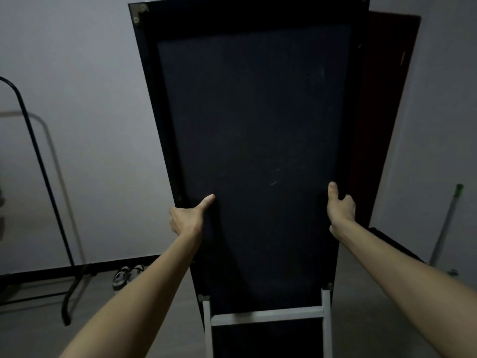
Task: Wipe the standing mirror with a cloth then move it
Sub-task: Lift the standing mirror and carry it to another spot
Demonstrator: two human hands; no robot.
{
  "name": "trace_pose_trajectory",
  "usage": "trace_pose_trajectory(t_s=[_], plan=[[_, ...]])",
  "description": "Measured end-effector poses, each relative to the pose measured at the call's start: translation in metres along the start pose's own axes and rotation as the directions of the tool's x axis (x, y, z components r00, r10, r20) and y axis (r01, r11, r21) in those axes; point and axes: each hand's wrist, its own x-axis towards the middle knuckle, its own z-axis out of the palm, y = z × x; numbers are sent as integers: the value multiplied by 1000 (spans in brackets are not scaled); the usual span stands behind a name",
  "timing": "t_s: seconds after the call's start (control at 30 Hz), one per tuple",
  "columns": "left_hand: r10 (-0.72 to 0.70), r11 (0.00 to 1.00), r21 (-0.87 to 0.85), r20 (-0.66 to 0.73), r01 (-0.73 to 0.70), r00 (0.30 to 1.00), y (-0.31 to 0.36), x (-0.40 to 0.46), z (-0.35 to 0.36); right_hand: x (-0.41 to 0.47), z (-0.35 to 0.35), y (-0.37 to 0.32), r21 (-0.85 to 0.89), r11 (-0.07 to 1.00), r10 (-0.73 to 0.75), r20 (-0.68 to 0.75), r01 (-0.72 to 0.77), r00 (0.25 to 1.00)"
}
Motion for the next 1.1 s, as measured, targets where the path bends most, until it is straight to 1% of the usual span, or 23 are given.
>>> trace_pose_trajectory(t_s=[0.17, 0.5, 0.6, 0.7, 0.9, 1.1], plan=[[-1, 1000, -31, -29, 0, 1000, -7, 86, 41, 68, 79, 6, 6, 999, -40, 32, 40, 999], [40, 999, 13, -133, -39, 990, -9, 261, 101, 201, 254, 29, 7, 1000, -20, 136, 19, 991], [60, 998, 35, -170, -55, 984, -16, 316, 116, 241, 312, 44, 28, 1000, -5, 193, 0, 981], [74, 997, 51, -243, -63, 967, -23, 375, 136, 280, 374, 59, 55, 998, 8, 277, -24, 961], [111, 993, 74, -335, -91, 936, -26, 469, 166, 354, 484, 71, 60, 997, 13, 395, -40, 919], [119, 991, 106, -405, -83, 907, -42, 561, 166, 391, 591, 85, 70, 996, 16, 483, -57, 876]])
